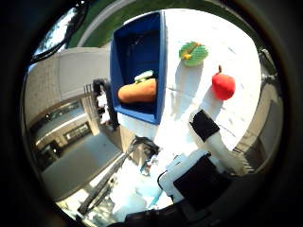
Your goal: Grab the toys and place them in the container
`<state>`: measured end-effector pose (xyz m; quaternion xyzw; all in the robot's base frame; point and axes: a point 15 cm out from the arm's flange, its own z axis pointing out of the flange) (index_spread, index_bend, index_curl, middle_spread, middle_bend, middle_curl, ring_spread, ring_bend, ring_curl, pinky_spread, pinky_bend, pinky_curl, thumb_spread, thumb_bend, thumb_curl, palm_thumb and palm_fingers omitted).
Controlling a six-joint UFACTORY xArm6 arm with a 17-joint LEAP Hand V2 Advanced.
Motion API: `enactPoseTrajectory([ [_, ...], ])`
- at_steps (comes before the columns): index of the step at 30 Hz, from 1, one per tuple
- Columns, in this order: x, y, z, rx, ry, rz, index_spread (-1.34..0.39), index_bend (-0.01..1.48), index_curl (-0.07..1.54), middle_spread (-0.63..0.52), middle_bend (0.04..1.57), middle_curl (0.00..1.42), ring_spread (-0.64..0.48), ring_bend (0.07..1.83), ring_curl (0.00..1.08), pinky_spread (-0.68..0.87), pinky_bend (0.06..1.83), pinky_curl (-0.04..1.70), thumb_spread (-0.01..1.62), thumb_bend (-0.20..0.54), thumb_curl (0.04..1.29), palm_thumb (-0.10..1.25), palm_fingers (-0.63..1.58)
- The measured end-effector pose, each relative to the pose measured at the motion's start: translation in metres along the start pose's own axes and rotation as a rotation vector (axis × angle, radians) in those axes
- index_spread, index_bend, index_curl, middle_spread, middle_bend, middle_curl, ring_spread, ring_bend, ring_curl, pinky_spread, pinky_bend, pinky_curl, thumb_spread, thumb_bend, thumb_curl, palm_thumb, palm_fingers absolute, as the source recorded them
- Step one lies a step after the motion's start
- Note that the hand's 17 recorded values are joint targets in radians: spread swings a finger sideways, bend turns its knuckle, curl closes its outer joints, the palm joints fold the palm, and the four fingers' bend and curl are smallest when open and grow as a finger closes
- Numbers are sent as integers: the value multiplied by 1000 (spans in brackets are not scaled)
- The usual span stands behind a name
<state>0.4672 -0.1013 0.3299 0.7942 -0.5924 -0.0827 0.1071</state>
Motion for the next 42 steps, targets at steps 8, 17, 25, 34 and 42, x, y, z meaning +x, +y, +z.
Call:
enactPoseTrajectory([
  [8, 42, -3, 51, -42, -45, 64, -173, 155, 160, 151, 181, 317, 277, 459, 330, 474, 688, 322, 1114, -28, 412, 731, 52],
  [17, 48, -12, 128, -102, -84, 70, -118, 146, 175, 151, 181, 326, 268, 465, 332, 473, 718, 314, 1120, -28, 405, 727, 55],
  [25, 28, -27, 155, -155, -97, 32, -44, 163, 192, 135, 203, 340, 268, 469, 331, 464, 721, 296, 1119, -31, 399, 708, 104],
  [34, 19, -34, 159, -164, -95, 11, -137, 80, 118, 1, 532, 470, 168, 972, 460, 408, 748, 287, 1116, -26, 399, 710, 702],
  [42, 11, -36, 119, -93, -58, -8, -384, 236, -22, -126, 959, 752, 0, 1291, 687, 331, 1291, 533, 1096, 14, 453, 892, 1072],
])
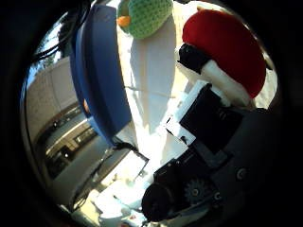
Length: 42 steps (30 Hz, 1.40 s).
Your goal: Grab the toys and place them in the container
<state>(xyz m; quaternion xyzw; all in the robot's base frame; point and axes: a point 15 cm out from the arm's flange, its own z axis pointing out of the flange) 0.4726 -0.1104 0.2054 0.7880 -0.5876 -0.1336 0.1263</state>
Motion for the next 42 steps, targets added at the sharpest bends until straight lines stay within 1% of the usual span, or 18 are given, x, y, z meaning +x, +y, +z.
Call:
enactPoseTrajectory([
  [2, -6, 1, -8, 17, -11, 3, -456, 313, -21, -149, 1004, 806, -27, 1294, 716, 301, 1370, 590, 1099, 23, 484, 950, 1069],
  [4, -10, 4, -19, 36, -19, 4, -522, 371, -22, -167, 1037, 851, -52, 1301, 735, 272, 1414, 631, 1105, 21, 515, 978, 1042],
  [7, -14, 9, -27, 36, -18, 3, -601, 443, -21, -184, 1066, 899, -75, 1316, 759, 243, 1446, 672, 1111, 4, 548, 981, 1013],
  [11, -36, 21, -32, -17, -30, -26, -714, 555, -18, -206, 1096, 965, -100, 1336, 789, 206, 1480, 716, 1111, -16, 594, 964, 971],
  [16, -62, 33, -82, 4, -3, -65, -819, 655, -17, -221, 1122, 1021, -116, 1363, 817, 180, 1504, 754, 1120, -15, 634, 950, 927],
  [20, -91, 45, -105, -4, 11, -111, -891, 720, -19, -231, 1143, 1059, -125, 1386, 836, 165, 1523, 782, 1134, -14, 665, 944, 891],
  [24, -133, 46, -139, 79, 45, -181, -943, 773, -16, -238, 1155, 1083, -129, 1403, 848, 156, 1535, 801, 1146, -9, 687, 949, 871],
  [27, -167, 38, -151, 135, 36, -225, -979, 810, -18, -239, 1170, 1099, -133, 1416, 857, 150, 1548, 816, 1144, -10, 710, 956, 866],
  [30, -201, 31, -156, 159, 42, -245, -1006, 836, -19, -234, 1189, 1103, -134, 1414, 861, 146, 1549, 824, 1141, -14, 725, 950, 871],
  [32, -219, 20, -161, 198, 59, -257, -1013, 844, -19, -232, 1192, 1105, -135, 1415, 863, 144, 1550, 827, 1140, -14, 731, 949, 868],
  [33, -242, 2, -166, 255, 76, -245, -1013, 844, -19, -232, 1192, 1105, -135, 1415, 863, 144, 1550, 827, 1140, -14, 731, 949, 868],
  [34, -248, -3, -167, 273, 79, -239, -1017, 849, -19, -231, 1195, 1105, -135, 1416, 864, 144, 1549, 830, 1139, -14, 733, 948, 865],
  [35, -257, -14, -171, 311, 84, -232, -1025, 856, -19, -230, 1197, 1106, -135, 1419, 866, 143, 1548, 834, 1141, -43, 727, 894, 864],
  [36, -260, -17, -171, 319, 84, -230, -1029, 860, -19, -229, 1201, 1106, -135, 1420, 866, 142, 1548, 835, 1143, -39, 727, 884, 864],
  [37, -264, -26, -169, 330, 80, -226, -1036, 867, -19, -229, 1202, 1107, -136, 1422, 868, 141, 1548, 839, 1161, -44, 715, 838, 860],
  [42, -285, -74, -163, 423, 54, -186, -1030, 920, -9, -227, 1187, 1104, -131, 1408, 869, 140, 1543, 853, 1250, -16, 646, 813, 826],
])
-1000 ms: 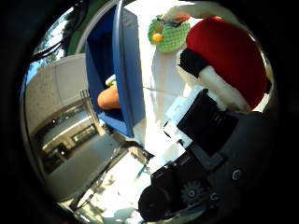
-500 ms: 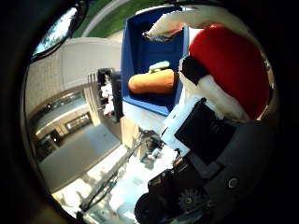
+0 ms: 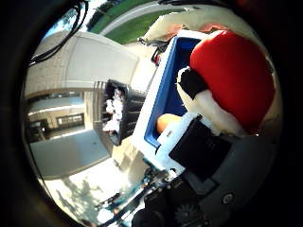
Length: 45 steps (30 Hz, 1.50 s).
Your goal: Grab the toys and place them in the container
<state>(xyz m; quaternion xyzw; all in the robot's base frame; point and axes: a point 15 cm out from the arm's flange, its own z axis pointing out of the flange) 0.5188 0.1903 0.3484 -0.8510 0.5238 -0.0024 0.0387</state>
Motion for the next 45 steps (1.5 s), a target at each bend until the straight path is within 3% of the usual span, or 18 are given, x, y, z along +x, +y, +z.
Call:
enactPoseTrajectory([
  [4, -11, -16, 30, -8, -9, 18, -929, 1000, 11, -202, 1111, 1050, -79, 1361, 812, 178, 1426, 822, 1293, -17, 583, 805, 869],
  [8, -20, -17, 59, -56, -15, 14, -769, 959, 5, -159, 914, 943, 1, 1280, 737, 246, 1370, 772, 1291, -31, 527, 759, 803],
  [10, -22, -17, 67, -70, -15, 10, -596, 810, -24, -141, 704, 872, 46, 1243, 712, 274, 1416, 775, 1275, -42, 499, 717, 494],
  [11, -22, -15, 71, -82, -16, 10, -553, 775, -13, -133, 669, 858, 59, 1233, 715, 282, 1416, 783, 1272, -40, 492, 710, 404],
  [13, -22, -14, 75, -94, -18, 7, -382, 708, 22, -80, 521, 759, 134, 1113, 659, 330, 1303, 754, 1252, -35, 468, 680, 108],
  [17, -19, -14, 72, -90, -19, -4, -304, 685, 70, -16, 383, 624, 211, 832, 498, 383, 1053, 619, 1227, -28, 446, 667, -100],
  [23, -11, 1, 63, -127, -25, -24, -357, 504, 111, 41, 186, 485, 284, 599, 370, 439, 865, 489, 1193, -26, 426, 660, -102],
  [36, 21, 18, 29, -109, -27, -40, -429, 231, 188, 79, 131, 316, 323, 497, 318, 497, 842, 399, 1137, -26, 411, 686, -29],
  [45, 114, 48, 23, -121, -22, 66, -283, 150, 203, 80, 177, 316, 302, 538, 326, 504, 833, 360, 1128, -30, 405, 685, 50],
])
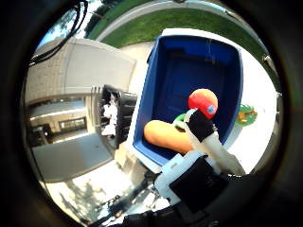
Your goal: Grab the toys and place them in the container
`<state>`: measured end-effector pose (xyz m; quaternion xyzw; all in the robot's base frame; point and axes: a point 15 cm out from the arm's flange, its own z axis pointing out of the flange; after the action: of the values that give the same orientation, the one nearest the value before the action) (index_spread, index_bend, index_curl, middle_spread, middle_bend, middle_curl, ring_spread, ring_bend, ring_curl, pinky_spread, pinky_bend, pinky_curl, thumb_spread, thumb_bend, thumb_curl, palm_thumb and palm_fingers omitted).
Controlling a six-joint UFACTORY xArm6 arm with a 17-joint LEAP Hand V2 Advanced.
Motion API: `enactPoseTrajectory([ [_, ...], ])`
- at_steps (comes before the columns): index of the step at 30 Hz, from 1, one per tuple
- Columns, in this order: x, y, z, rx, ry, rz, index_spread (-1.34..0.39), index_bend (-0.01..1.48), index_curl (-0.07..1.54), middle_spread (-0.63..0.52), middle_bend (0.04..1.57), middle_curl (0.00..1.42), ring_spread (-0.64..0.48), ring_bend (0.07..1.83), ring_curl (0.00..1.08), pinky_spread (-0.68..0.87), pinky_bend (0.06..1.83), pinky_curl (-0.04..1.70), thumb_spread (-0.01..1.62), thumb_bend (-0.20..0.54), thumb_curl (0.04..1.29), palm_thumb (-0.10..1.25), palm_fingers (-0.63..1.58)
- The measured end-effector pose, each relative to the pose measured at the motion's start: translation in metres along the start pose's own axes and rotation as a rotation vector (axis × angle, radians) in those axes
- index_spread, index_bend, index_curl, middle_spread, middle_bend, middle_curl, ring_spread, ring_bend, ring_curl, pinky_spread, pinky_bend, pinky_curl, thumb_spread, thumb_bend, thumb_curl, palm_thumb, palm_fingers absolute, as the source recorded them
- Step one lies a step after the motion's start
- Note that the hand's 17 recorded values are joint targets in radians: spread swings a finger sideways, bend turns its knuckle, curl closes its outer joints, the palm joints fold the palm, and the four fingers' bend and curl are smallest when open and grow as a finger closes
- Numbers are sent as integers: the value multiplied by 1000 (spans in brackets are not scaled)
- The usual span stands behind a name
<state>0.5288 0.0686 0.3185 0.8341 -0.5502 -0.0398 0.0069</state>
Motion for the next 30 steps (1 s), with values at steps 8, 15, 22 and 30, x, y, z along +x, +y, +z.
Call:
enactPoseTrajectory([
  [8, 92, 30, 34, -54, -34, 126, -204, 164, 214, 76, 186, 329, 301, 545, 322, 507, 827, 327, 1127, -28, 404, 683, 93],
  [15, 116, 52, 73, -195, -4, 135, -180, 159, 223, 79, 178, 331, 305, 536, 316, 508, 828, 310, 1126, -28, 401, 682, 94],
  [22, 122, 57, 113, -269, -35, 134, -193, 151, 222, 92, 168, 322, 305, 533, 314, 503, 855, 302, 1122, -25, 399, 695, 47],
  [30, 93, 41, 134, -302, -36, 60, -239, 151, 215, 94, 167, 313, 300, 534, 314, 498, 902, 295, 1103, -23, 402, 727, 9],
])
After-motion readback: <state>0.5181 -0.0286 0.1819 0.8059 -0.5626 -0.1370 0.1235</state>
